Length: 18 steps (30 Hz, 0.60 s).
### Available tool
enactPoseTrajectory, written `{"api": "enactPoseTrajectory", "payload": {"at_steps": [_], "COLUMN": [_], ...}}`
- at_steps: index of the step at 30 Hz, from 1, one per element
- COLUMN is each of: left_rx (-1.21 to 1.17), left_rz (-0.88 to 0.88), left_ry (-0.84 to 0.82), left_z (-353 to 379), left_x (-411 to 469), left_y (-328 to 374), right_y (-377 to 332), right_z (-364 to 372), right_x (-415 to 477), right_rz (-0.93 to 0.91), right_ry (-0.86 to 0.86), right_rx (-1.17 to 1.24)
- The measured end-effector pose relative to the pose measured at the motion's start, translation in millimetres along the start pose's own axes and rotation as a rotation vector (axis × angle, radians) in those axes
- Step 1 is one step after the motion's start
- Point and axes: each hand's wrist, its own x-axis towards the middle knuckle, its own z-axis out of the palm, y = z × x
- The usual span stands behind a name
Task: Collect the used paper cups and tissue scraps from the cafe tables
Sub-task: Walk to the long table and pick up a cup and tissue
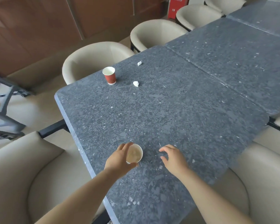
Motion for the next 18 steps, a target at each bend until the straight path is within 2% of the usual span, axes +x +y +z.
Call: {"api": "enactPoseTrajectory", "payload": {"at_steps": [7, 12, 18], "left_rx": [-0.122, -0.198, -0.221], "left_rz": [-0.044, -0.04, -0.019], "left_ry": [0.083, 0.158, 0.169], "left_z": [12, 21, 22], "left_x": [14, 13, 12], "left_y": [19, 17, 16], "right_y": [31, 35, 33], "right_z": [-3, 9, 22], "right_x": [24, 45, 57], "right_rz": [0.02, -0.101, -0.111], "right_ry": [-0.051, -0.054, 0.018], "right_rx": [-0.094, -0.319, -0.31]}}
